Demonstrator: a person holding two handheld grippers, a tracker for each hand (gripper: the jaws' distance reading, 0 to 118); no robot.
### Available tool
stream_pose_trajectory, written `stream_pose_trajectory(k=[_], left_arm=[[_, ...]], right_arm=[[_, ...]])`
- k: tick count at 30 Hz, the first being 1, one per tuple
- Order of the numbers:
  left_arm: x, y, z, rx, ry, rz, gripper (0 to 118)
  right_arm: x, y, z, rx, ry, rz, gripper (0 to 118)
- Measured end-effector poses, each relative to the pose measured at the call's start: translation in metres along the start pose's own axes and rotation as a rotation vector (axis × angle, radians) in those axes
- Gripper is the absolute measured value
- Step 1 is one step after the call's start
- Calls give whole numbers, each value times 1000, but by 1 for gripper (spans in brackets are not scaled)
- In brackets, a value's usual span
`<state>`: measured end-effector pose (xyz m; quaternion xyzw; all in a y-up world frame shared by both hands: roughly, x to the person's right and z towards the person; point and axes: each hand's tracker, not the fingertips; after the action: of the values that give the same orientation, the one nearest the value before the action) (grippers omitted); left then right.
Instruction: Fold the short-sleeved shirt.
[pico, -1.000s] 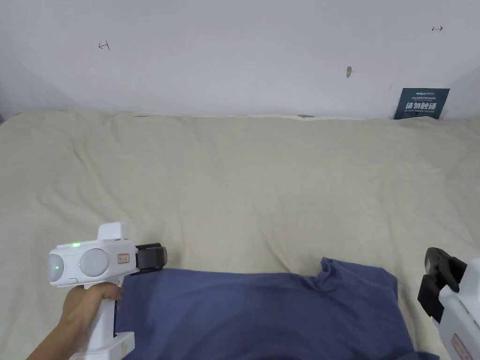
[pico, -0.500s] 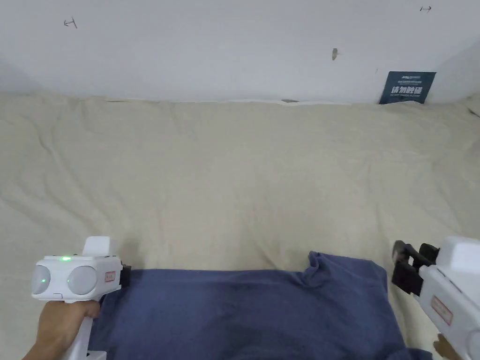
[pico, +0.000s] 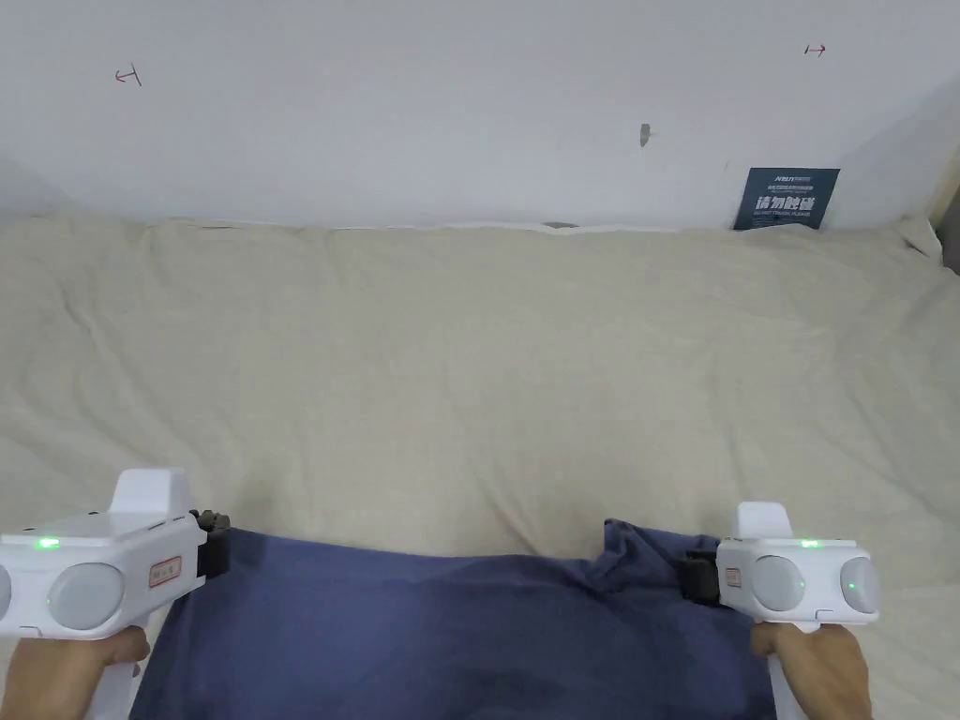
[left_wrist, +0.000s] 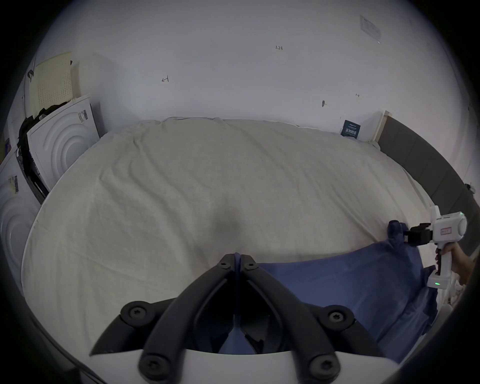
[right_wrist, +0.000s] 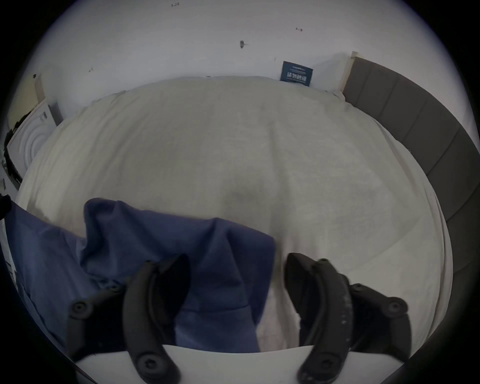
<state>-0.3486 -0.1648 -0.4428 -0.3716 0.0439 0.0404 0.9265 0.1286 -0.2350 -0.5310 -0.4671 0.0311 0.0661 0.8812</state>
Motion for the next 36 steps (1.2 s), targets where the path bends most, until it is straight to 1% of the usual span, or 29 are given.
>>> stream_pose_trajectory(k=[1,2,3,5,6,8,10,13,18,23,27,30,31,32,35,36], left_arm=[[-1,-2,1,-3,7,-3,3],[-1,-3,0,-6,14,-3,3],[-2,-5,2,-9,17,0,3],[-4,-10,6,-8,29,17,3],[-4,-12,9,-6,34,24,3],[-4,-17,17,2,44,31,3],[-2,-21,31,10,59,37,3],[-5,-31,54,23,72,66,3],[-15,-58,100,48,73,122,3],[-22,-100,134,19,60,145,3],[-23,-145,140,-53,64,149,3],[-22,-179,135,-116,88,139,3],[-21,-188,133,-136,97,140,3],[-21,-198,132,-150,98,139,3],[-16,-218,133,-170,112,134,3],[-15,-223,132,-181,117,128,3]], right_arm=[[-1,-1,8,22,12,-16,45],[-2,0,15,25,61,-29,15],[-5,0,21,28,51,-21,7],[-9,-1,38,59,23,41,7],[-10,-2,49,81,27,42,7],[-3,-2,71,133,32,15,6],[2,-6,104,187,85,-5,6],[17,-18,146,267,119,10,6],[46,-59,201,338,187,-5,6],[64,-115,215,330,227,-29,7],[67,-165,205,288,218,-53,7],[67,-200,186,201,223,-109,7],[68,-208,180,194,216,-113,6],[54,-222,179,165,190,-120,7],[55,-241,158,108,166,-136,7],[51,-249,153,83,158,-153,7]])
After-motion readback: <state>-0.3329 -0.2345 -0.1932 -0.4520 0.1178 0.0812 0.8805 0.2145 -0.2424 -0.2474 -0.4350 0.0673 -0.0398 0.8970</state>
